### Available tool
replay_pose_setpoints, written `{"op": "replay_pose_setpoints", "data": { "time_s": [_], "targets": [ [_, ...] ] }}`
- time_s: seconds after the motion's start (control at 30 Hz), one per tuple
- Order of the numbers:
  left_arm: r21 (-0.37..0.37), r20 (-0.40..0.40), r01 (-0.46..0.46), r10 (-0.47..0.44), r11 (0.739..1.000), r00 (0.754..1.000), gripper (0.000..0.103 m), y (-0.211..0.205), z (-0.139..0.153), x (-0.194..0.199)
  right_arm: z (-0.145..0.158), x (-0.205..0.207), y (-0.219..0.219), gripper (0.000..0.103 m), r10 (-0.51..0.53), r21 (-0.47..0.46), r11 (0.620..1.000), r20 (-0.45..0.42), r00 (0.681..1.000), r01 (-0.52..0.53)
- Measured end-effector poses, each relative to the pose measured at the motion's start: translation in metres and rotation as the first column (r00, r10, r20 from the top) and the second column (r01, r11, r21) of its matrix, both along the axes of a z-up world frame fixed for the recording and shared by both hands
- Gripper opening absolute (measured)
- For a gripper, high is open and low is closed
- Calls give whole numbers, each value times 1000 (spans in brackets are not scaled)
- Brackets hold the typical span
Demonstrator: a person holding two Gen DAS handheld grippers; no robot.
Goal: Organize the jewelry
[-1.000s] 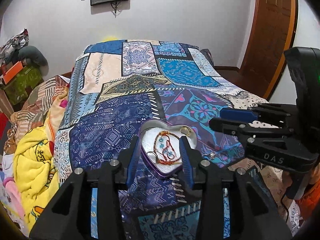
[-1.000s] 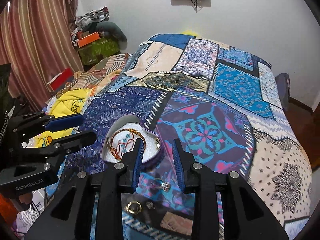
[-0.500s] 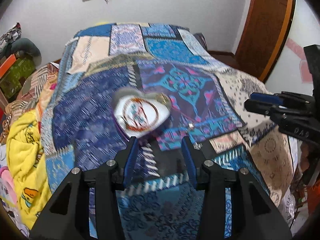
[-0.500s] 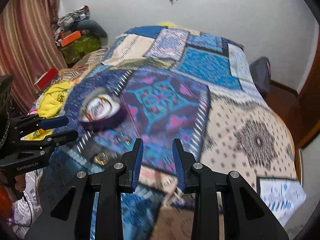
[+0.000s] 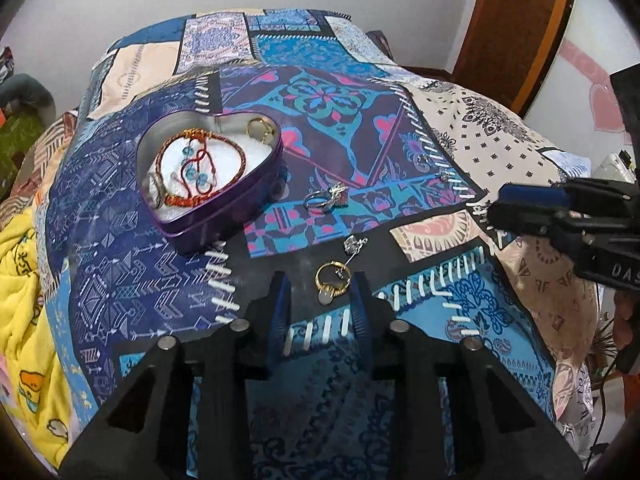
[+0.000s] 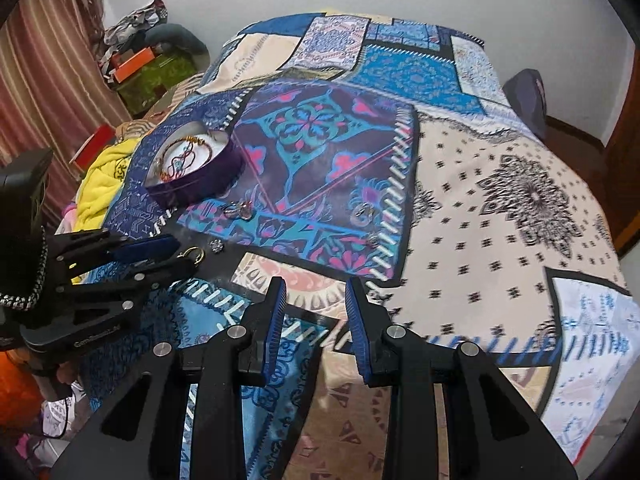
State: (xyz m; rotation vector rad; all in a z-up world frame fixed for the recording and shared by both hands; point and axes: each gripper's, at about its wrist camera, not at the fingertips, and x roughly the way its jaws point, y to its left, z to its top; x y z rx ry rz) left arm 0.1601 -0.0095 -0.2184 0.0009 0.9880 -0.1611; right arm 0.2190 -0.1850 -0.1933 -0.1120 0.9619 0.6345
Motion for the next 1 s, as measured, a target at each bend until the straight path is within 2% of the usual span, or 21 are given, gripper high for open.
{"op": "replay_pose_setpoints", "data": {
  "time_s": [0.07,0.2,0.3,0.33,0.47,0.7,0.93,1.0],
  "targets": [
    [-15,-2,14,-14,1000,1000,16,-1,-2,2,-2,1,3,28,7,4,1000,-6,1000,-7],
    [-34,11,39,-38,999,999,15,-3,-3,-2,-3,2,10,28,21,22,1000,-18,1000,-21],
    [-55,13,23,-22,998,1000,12,1,-1,-3,-4,4,18,28,39,30,999,-24,999,-38],
    [-62,14,8,-7,998,1000,6,5,1,-3,-4,4,21,28,45,31,999,-25,999,-44],
    [-71,30,-19,21,997,999,7,18,9,-7,-7,5,37,28,83,53,995,-46,995,-81],
    [-26,65,-47,49,999,997,7,33,18,-18,-15,5,67,28,143,55,989,-50,989,-140],
    [-47,56,-55,57,997,997,7,42,14,-19,-20,3,88,28,191,40,981,-50,980,-189],
    [-51,51,-55,58,997,997,7,42,12,-18,-22,0,94,28,205,16,979,-27,978,-205]
  ]
}}
